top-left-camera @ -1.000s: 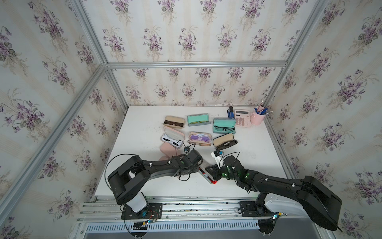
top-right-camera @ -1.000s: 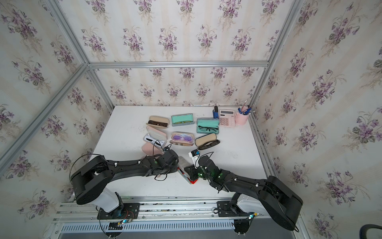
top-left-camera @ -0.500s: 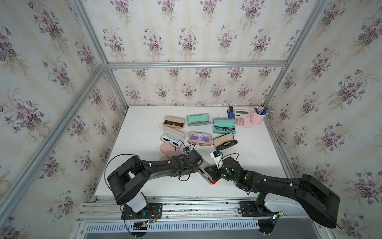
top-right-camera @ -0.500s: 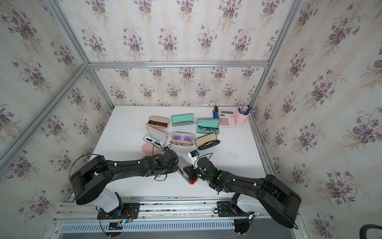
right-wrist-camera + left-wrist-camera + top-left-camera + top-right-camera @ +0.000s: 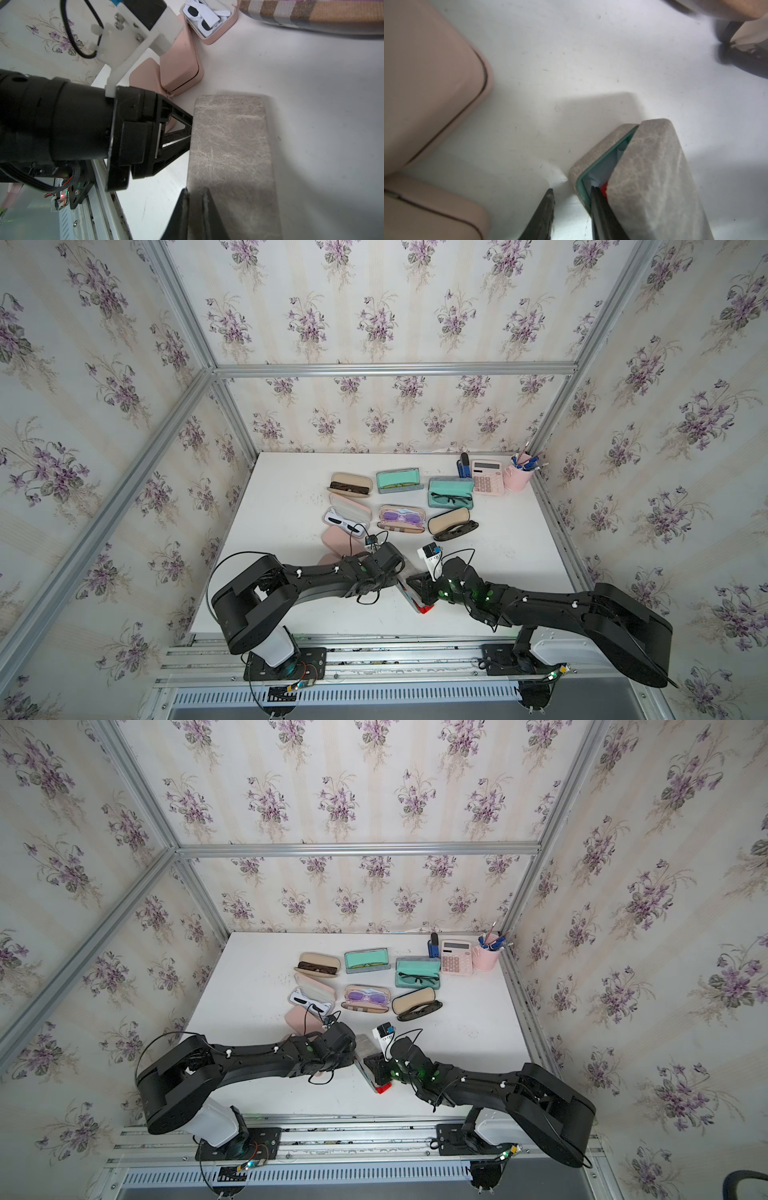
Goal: Close the glasses case
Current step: Close the glasses case at the center of the board.
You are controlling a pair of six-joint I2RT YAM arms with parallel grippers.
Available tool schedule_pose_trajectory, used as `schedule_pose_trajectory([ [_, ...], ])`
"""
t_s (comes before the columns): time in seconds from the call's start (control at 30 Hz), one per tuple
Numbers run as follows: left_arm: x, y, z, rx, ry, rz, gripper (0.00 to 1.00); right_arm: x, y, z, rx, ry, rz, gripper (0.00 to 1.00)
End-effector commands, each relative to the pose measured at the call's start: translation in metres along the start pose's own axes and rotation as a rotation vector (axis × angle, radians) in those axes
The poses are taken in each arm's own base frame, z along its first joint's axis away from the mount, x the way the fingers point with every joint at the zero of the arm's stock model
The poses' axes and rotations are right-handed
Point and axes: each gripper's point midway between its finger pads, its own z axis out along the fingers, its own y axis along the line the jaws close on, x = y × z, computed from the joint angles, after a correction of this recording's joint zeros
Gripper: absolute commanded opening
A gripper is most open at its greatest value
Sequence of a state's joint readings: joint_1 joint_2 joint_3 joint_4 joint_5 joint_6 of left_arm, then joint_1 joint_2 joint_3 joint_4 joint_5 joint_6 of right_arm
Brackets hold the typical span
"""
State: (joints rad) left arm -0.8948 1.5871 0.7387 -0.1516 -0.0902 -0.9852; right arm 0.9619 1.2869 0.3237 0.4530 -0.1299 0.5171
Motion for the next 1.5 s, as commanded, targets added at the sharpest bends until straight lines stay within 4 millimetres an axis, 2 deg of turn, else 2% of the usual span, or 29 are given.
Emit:
schedule_pose_trajectory([
  [0.0,0.021,0.003,0.0,0.011,0.092,0.019,0.32,0.062,-0.036,-0.005,0.149,0.241,0.031,0.15],
  [0.43,0.009,-0.005,-0.023,0.048,0.038,0.019,0.45,0.063,-0.036,-0.002,0.165,0.25,0.024,0.15],
  [1.13,0.001,-0.014,-0.034,0.064,0.022,0.039,0.45,0.063,-0.036,0.0,0.171,0.25,0.016,0.15],
  [1.33,0.002,-0.015,-0.033,0.063,0.027,0.044,0.45,0.056,-0.032,-0.001,0.158,0.228,0.015,0.17],
  [1.47,0.002,-0.016,-0.033,0.061,0.029,0.047,0.45,0.046,-0.023,-0.003,0.129,0.197,0.017,0.23],
])
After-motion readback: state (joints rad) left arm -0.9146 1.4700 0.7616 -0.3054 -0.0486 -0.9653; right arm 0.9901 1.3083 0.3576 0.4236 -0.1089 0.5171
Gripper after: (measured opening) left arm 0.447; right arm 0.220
